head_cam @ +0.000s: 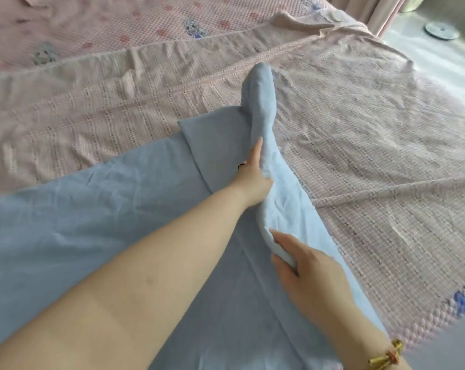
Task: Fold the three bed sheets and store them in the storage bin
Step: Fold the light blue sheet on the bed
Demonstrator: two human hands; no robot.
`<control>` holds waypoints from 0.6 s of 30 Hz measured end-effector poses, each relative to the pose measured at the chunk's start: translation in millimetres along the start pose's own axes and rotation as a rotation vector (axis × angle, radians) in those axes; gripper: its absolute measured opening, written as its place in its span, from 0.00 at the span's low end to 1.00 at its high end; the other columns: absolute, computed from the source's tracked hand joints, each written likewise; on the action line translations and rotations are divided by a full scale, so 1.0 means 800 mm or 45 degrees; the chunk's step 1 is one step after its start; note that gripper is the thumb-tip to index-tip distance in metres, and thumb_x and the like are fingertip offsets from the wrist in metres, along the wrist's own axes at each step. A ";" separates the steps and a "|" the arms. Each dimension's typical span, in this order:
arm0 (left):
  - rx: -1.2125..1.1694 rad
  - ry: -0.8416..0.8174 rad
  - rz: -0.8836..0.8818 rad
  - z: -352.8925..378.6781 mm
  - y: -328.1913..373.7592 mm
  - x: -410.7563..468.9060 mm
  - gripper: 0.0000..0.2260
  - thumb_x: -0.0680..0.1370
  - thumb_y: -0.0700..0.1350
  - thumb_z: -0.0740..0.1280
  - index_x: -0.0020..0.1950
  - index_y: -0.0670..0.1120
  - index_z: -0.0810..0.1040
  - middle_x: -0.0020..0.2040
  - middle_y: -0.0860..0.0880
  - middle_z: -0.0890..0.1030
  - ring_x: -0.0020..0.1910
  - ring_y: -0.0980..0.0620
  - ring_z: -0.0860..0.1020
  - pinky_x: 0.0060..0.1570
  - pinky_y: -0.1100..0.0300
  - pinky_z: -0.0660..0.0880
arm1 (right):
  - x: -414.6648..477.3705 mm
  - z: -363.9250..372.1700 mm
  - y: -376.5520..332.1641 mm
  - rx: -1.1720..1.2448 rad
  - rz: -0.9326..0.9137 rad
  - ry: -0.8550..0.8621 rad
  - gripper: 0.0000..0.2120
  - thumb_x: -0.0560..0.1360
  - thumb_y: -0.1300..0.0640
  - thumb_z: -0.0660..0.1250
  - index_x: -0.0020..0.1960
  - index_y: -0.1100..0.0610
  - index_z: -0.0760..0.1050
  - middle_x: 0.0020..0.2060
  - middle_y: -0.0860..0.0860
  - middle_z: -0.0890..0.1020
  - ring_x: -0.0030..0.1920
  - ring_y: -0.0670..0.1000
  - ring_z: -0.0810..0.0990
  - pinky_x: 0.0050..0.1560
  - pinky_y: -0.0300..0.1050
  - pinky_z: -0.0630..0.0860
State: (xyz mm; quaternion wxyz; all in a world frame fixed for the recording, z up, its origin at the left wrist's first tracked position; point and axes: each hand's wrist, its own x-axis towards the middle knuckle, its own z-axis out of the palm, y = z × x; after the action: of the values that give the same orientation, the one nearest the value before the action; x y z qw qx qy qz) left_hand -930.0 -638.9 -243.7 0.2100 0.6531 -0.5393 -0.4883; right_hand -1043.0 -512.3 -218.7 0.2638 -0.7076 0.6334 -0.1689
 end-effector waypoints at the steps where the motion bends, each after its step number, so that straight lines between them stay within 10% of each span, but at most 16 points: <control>1: 0.095 -0.006 0.018 -0.001 -0.006 0.000 0.33 0.77 0.36 0.55 0.75 0.59 0.44 0.71 0.42 0.62 0.66 0.43 0.68 0.61 0.59 0.66 | -0.006 0.010 -0.006 -0.007 -0.027 -0.015 0.20 0.74 0.47 0.54 0.65 0.40 0.69 0.49 0.42 0.82 0.49 0.46 0.80 0.38 0.34 0.63; 5: 0.068 0.112 0.035 -0.025 -0.041 -0.014 0.32 0.73 0.29 0.52 0.73 0.55 0.59 0.73 0.44 0.61 0.71 0.47 0.63 0.66 0.64 0.59 | -0.017 0.046 -0.031 -0.106 -0.141 0.033 0.18 0.65 0.49 0.56 0.50 0.44 0.79 0.27 0.40 0.80 0.24 0.41 0.76 0.23 0.32 0.63; 13: 0.001 0.560 0.226 -0.113 -0.142 -0.178 0.28 0.70 0.36 0.52 0.68 0.55 0.58 0.63 0.53 0.64 0.59 0.68 0.61 0.50 0.89 0.51 | -0.084 0.113 -0.104 0.135 -0.413 -0.230 0.15 0.67 0.48 0.56 0.51 0.38 0.73 0.28 0.36 0.80 0.24 0.36 0.76 0.27 0.29 0.69; 16: -0.097 0.717 0.047 -0.128 -0.185 -0.225 0.29 0.73 0.31 0.56 0.68 0.56 0.57 0.64 0.60 0.60 0.64 0.68 0.58 0.56 0.84 0.50 | -0.076 0.128 -0.124 0.246 -0.157 -0.530 0.18 0.81 0.53 0.49 0.69 0.51 0.65 0.52 0.40 0.79 0.29 0.27 0.72 0.36 0.24 0.66; 18: -0.213 0.790 -0.161 -0.134 -0.213 -0.235 0.31 0.73 0.32 0.61 0.73 0.51 0.57 0.68 0.58 0.61 0.68 0.61 0.59 0.60 0.75 0.52 | -0.084 0.158 -0.128 0.151 -0.167 -0.959 0.24 0.78 0.50 0.58 0.72 0.43 0.59 0.62 0.41 0.73 0.50 0.31 0.74 0.47 0.31 0.66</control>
State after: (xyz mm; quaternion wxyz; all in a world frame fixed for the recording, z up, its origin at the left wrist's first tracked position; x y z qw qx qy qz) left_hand -741.0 -438.6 -256.3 0.3864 0.7835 -0.3661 -0.3207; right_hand -897.1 -419.7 -254.1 0.5070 -0.7425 0.4348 0.0498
